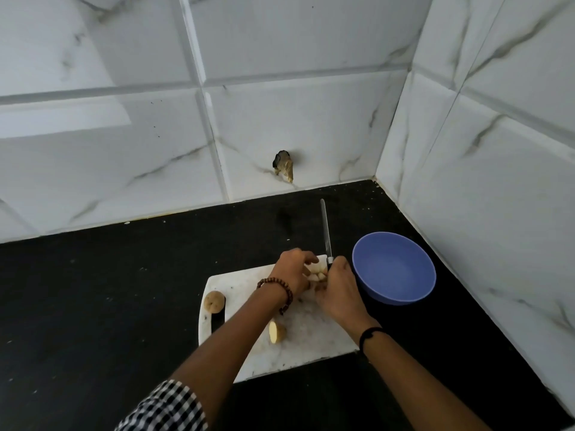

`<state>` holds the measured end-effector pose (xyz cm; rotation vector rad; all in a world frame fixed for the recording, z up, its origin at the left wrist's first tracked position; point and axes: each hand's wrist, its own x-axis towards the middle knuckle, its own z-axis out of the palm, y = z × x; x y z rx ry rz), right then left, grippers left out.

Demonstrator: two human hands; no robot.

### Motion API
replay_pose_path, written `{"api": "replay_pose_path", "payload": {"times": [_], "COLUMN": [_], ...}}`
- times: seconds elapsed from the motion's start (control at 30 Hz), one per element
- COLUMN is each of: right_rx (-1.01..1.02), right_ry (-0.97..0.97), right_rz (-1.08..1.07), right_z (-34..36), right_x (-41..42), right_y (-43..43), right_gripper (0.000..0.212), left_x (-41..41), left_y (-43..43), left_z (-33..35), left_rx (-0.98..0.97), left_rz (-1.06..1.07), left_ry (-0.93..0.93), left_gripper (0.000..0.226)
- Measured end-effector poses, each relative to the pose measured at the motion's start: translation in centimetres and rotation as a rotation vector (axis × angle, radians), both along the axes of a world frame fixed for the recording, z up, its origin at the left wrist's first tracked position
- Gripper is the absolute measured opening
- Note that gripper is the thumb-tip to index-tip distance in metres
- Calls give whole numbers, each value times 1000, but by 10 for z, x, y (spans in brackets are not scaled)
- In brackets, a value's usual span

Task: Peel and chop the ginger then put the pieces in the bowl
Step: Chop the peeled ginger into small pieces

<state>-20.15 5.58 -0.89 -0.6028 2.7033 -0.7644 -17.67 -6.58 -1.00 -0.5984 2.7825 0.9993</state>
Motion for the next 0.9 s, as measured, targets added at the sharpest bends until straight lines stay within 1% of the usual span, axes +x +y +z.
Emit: {"api": "replay_pose_path", "payload": {"times": [0.07, 0.17, 0.3, 0.4, 0.5, 0.57, 0.63, 0.73, 0.9], "right_rx": [29, 35, -7, -30, -59, -68, -80, -97, -99], "right_ry": [47, 75, 49, 11, -30, -64, -90, -103, -132], "right_rz": [6, 39, 68, 70, 88, 85, 77, 76, 50], "right_z": [-1, -2, -1, -3, -6, -6, -5, -6, -3], "right_x": [6, 17, 31, 42, 52, 59, 65, 70, 77], "right_y": [4, 10, 17, 20, 20, 20, 21, 24, 33], "right_gripper": [37, 40, 43, 45, 44, 42, 40, 40, 38], "left_x": [10, 31, 64, 88, 108, 114, 119, 120, 119], "left_y": [-2, -4, -7, -7, -6, -5, -5, -4, -1], "left_z": [1, 8, 23, 31, 32, 29, 24, 16, 11], "left_rx": [-39, -113, -128, -172, -272, -383, -497, -588, -577], "left_rz": [-18, -81, -150, -241, -352, -450, -504, -487, -443], "left_ry": [43, 63, 42, -22, -91, -83, -44, 7, 94], "left_gripper": [50, 40, 29, 25, 41, 49, 50, 45, 37]}}
